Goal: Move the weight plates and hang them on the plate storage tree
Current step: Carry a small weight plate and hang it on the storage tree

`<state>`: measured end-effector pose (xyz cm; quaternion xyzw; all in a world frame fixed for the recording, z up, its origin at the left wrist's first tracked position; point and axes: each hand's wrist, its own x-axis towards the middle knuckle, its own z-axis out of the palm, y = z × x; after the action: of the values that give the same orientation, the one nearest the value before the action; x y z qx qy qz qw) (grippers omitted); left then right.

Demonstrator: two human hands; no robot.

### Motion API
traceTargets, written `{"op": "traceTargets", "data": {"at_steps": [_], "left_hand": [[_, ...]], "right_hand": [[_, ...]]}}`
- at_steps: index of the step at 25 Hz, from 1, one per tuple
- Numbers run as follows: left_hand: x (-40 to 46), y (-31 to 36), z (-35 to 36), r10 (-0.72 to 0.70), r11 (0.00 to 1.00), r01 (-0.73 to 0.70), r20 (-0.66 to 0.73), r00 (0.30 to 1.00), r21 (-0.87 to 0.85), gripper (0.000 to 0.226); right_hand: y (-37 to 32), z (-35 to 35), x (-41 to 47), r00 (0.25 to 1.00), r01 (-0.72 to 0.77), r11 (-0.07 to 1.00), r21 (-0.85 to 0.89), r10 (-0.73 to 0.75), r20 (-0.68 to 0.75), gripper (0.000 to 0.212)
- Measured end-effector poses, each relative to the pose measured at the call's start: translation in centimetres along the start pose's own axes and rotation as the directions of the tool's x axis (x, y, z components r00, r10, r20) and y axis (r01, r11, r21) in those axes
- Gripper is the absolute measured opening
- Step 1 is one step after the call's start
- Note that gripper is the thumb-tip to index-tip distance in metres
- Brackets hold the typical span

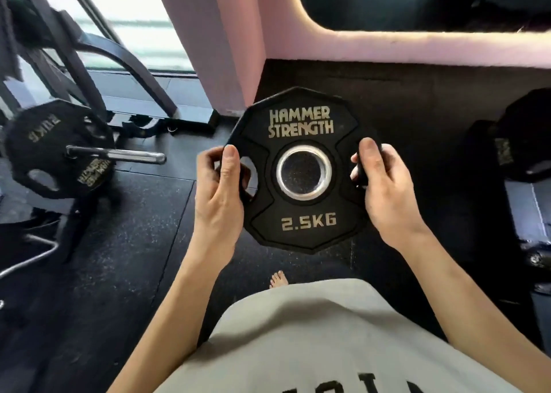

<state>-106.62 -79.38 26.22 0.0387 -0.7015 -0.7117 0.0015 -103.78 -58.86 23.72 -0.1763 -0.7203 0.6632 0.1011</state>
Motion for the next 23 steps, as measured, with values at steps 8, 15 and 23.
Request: {"op": "traceTargets", "data": {"at_steps": [8,15,23], "left_hand": [[21.4,0.9,7.3,-0.011,0.999,0.005,0.14,0.99,0.042,0.02],[38.7,2.3,17.5,0.007,0.999,-0.014,0.172,0.985,0.037,0.021],[51.5,2.9,27.9,-0.005,0.993,-0.033,0.323,0.946,0.114,0.02]], "right_hand": [[-1.4,2.5,19.1,0.988,-0.018,0.993,0.118,0.036,-0.151,0.034],[-3.1,0.9,37.5,0.977,-0.009,0.975,0.223,0.057,-0.206,0.03],[-4.4,-2.7,49.4,0.928,-0.002,0.97,0.243,0.092,-0.361,0.031]]}}
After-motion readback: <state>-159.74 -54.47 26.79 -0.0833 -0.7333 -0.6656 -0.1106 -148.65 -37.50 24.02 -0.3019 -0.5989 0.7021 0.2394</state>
